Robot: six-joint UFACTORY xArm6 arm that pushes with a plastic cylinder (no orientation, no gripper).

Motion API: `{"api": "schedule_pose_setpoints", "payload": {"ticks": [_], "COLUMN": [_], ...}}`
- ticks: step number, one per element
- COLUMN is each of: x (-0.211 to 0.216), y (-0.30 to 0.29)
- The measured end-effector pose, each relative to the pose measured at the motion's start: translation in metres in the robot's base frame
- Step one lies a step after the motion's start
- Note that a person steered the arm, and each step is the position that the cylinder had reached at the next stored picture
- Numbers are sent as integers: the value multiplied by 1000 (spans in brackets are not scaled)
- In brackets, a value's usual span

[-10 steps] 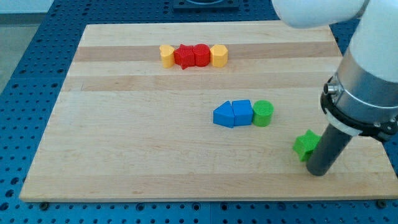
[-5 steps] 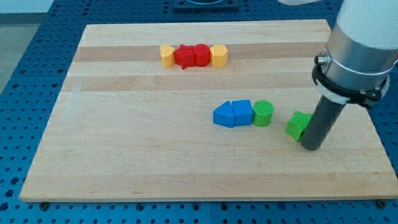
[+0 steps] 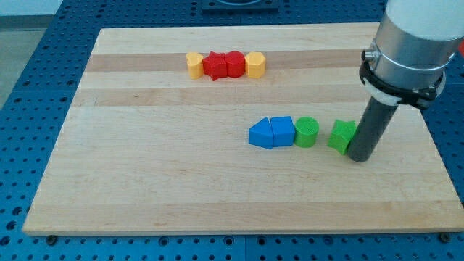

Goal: Move the green star to the line of blocks

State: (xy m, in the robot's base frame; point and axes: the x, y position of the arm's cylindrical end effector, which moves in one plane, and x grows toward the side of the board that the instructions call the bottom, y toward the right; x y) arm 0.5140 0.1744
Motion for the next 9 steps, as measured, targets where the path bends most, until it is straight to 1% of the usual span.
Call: {"api": "schedule_pose_setpoints", "payload": {"ticks": [3, 6, 9], "x": [-9, -13, -16], "y": [19, 19, 5]}}
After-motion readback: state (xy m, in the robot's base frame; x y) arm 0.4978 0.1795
